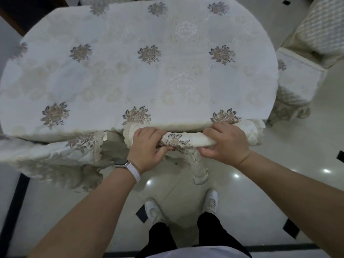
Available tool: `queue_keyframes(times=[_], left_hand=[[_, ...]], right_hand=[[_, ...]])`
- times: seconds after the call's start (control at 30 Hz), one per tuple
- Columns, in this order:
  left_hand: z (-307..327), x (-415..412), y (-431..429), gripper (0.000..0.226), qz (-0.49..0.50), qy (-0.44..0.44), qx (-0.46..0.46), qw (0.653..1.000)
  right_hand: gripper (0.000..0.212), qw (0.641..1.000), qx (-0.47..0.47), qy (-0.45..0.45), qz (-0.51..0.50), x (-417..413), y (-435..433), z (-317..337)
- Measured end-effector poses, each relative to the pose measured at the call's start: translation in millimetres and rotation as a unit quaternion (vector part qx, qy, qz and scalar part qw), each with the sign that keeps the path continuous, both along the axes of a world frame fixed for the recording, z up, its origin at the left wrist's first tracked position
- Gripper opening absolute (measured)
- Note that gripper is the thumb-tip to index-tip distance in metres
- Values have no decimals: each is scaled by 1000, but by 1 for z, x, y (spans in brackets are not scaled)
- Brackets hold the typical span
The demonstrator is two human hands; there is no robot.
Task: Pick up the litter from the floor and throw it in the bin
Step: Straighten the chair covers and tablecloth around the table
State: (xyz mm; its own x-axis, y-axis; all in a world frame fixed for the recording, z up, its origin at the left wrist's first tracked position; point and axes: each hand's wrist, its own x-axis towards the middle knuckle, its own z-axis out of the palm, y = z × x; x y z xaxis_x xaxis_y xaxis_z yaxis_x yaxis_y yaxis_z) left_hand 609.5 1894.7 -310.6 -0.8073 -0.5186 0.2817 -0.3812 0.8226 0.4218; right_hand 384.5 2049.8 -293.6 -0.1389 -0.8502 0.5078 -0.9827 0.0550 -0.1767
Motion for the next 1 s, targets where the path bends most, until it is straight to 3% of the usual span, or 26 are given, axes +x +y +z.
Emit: queue_keyframes(times=[1.0], left_hand=[[6, 43, -37, 47, -13, -6, -4, 1000]], right_hand=[[36, 999, -5, -34, 16, 37, -35, -4]])
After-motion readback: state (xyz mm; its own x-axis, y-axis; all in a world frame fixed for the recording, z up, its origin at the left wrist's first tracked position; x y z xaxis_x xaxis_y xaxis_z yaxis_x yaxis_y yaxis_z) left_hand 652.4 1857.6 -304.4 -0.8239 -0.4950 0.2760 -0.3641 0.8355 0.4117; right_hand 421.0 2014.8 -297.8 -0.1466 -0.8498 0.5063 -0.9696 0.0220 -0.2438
